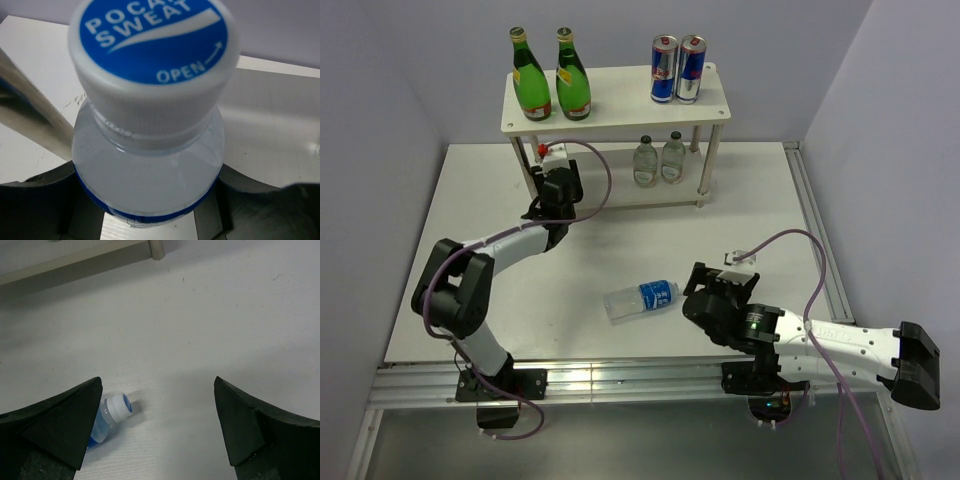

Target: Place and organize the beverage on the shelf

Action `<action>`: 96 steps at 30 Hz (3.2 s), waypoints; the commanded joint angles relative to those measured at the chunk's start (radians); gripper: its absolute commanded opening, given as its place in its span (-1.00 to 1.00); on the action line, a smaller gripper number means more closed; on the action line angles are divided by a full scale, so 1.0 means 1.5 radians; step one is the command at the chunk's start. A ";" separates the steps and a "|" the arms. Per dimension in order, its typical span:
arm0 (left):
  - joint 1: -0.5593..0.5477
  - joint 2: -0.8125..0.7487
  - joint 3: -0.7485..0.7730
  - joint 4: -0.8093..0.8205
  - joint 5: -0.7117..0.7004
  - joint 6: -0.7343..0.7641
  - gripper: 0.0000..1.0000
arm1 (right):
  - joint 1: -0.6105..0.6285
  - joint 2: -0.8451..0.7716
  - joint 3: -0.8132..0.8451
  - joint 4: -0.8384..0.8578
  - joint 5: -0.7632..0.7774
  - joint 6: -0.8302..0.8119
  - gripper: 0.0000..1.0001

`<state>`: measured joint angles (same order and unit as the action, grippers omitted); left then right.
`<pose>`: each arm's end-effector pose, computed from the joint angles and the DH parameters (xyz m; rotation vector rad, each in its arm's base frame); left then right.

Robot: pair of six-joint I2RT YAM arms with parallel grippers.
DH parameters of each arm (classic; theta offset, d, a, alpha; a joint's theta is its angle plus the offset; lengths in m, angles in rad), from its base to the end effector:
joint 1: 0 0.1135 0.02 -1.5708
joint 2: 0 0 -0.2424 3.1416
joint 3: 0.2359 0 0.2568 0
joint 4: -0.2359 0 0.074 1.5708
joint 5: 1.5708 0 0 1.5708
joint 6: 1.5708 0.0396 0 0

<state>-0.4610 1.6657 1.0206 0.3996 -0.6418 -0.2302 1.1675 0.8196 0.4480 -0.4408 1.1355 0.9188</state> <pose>0.3519 -0.1483 0.2269 -0.2438 1.7506 0.0828 0.1003 0.1435 0.1901 0.2338 1.8675 0.0422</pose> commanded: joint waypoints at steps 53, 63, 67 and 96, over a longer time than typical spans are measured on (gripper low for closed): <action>0.000 -0.027 0.023 0.109 -0.010 -0.022 0.99 | 0.003 0.015 0.025 0.022 0.016 -0.002 0.99; -0.095 -0.159 -0.053 0.024 -0.142 -0.010 0.99 | 0.003 0.016 0.026 0.024 0.012 -0.005 0.99; -0.169 -0.232 -0.075 -0.095 -0.106 -0.044 0.98 | 0.003 0.012 0.024 0.024 0.013 -0.005 0.99; -0.406 -0.069 0.080 -0.555 0.422 0.061 0.93 | 0.003 -0.020 0.013 0.022 0.010 -0.001 0.99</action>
<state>-1.0664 1.5627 1.0988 -0.4160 -0.0734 -0.1650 1.1675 0.8043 0.4580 -0.4183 1.1305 0.9031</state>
